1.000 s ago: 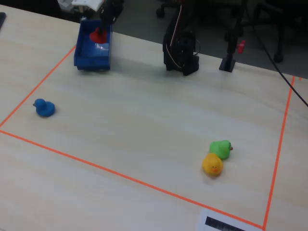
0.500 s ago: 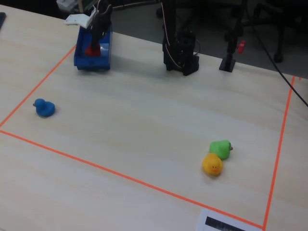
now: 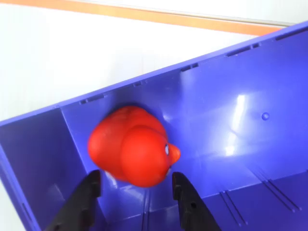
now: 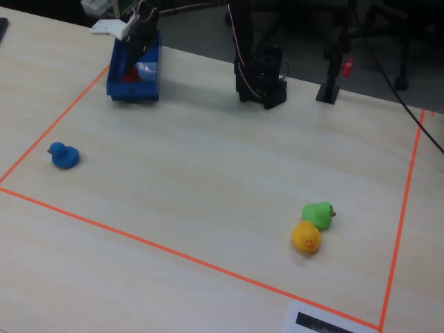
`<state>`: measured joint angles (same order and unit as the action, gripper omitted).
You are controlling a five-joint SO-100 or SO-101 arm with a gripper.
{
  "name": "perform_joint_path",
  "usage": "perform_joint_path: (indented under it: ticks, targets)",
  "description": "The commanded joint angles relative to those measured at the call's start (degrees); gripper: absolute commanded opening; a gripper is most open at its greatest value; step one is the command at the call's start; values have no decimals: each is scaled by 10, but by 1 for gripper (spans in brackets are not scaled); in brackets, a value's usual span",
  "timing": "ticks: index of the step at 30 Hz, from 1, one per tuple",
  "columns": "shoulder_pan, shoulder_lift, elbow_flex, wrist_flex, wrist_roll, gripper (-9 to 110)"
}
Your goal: Grasp red duck and put it into box.
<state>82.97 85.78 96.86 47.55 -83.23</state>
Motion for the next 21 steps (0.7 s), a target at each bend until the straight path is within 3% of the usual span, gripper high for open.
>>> perform_joint_path:
  ticks: [1,5,13,21]
  targets:
    - [6,23,-25,4,4,22]
    - [3,50,-25,11,30,20]
    - [-48,202,-25,85,163,2]
    - [-258,475,122,243,122,0]
